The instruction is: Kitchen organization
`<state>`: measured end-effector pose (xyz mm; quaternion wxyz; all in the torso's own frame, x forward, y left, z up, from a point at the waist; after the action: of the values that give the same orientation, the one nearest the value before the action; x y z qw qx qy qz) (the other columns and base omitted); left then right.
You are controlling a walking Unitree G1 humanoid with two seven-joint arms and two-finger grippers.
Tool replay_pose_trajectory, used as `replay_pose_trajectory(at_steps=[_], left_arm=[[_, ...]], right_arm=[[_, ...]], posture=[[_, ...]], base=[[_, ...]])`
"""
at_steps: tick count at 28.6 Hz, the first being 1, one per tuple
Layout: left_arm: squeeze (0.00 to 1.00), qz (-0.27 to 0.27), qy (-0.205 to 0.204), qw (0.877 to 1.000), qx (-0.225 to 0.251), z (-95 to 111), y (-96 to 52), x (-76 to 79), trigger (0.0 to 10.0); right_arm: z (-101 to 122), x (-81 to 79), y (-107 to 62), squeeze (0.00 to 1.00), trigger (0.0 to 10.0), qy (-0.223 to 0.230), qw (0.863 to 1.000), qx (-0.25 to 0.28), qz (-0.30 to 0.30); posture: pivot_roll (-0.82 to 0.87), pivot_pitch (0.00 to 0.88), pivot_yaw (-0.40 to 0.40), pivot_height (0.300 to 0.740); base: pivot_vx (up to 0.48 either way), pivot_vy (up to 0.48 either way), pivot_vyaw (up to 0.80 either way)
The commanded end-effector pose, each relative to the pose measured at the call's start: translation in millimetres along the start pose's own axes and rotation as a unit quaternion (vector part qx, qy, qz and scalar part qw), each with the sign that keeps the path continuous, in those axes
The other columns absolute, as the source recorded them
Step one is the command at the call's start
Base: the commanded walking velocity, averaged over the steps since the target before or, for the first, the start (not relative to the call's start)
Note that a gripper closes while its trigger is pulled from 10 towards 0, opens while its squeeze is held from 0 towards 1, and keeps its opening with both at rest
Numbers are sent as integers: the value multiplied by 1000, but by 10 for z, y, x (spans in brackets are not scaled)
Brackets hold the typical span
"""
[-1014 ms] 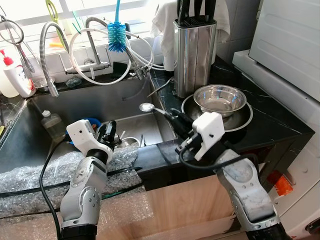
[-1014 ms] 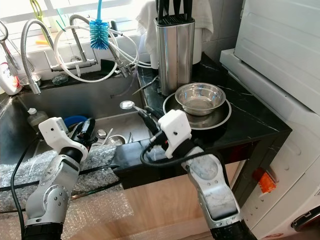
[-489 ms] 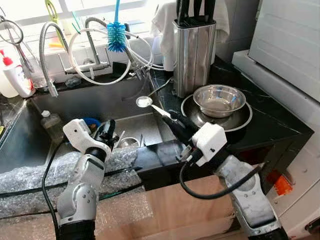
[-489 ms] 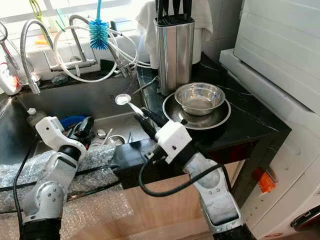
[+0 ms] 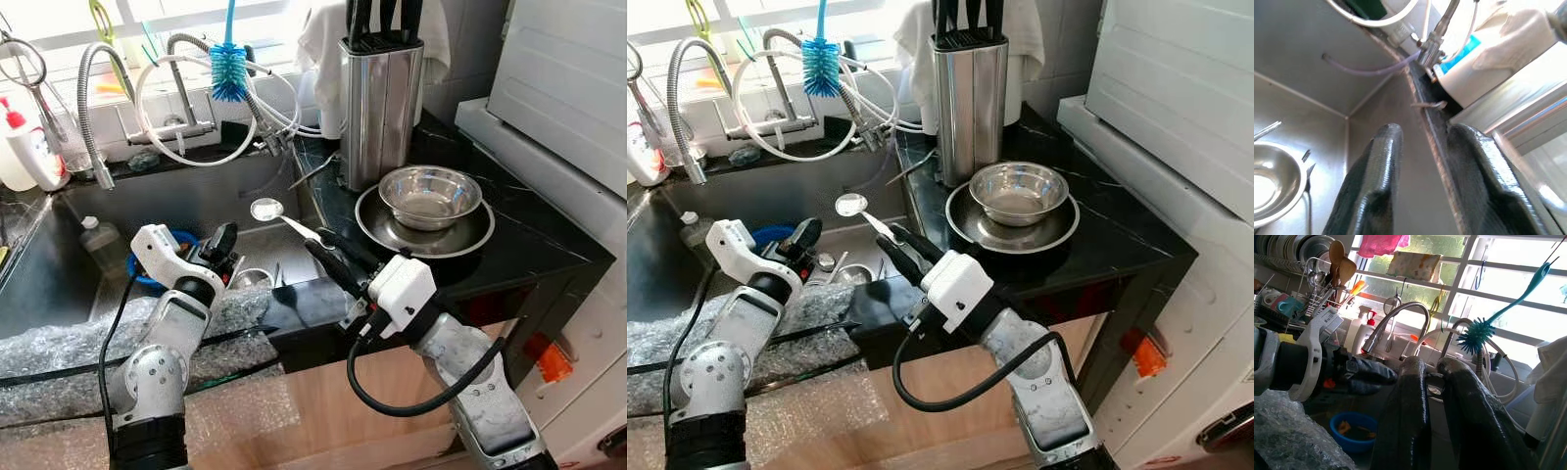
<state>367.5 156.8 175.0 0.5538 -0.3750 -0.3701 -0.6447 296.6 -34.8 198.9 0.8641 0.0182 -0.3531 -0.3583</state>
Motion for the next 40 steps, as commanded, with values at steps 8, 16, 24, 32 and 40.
replay_pose_trajectory(at_steps=[8,16,24,32,40], left_arm=[[663,-17,-53,998,-16,-1,24,105,10000],[0,-32,-58,997,-46,-122,6,186,10000],[0,-38,-60,995,-69,-230,-21,203,10000],[0,-41,-68,995,-60,-215,-25,229,4471],[0,-41,-77,994,-58,-225,-30,228,0]], right_arm=[[-7,-50,29,0,10000,-2,1000,2,8],[-12,-63,37,0,10000,-2,1000,3,11],[13,-123,53,0,10000,4,1000,10,23],[33,-171,73,0,10000,9,999,15,30],[18,-191,71,0,10000,8,999,12,34]], posture=[[-100,0,129,740],[-97,0,129,740],[-97,0,128,740],[-95,0,127,740],[-99,0,127,740]], base=[[0,0,0],[0,0,0],[0,0,0],[0,0,0],[0,0,0]])
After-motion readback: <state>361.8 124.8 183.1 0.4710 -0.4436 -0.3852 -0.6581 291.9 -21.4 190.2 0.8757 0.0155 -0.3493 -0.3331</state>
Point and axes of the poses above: a point about 5 cm out from each wrist's last joint towards the gripper, its own y axis pointing out of the wrist towards the gripper, its own z axis along the axis of the wrist's last joint, x = y × z, the point moved 6 cm from there along y, pointing out of the wrist towards the gripper, and after that the axes turned 12 degrees about -y, right-handed, at the moved point
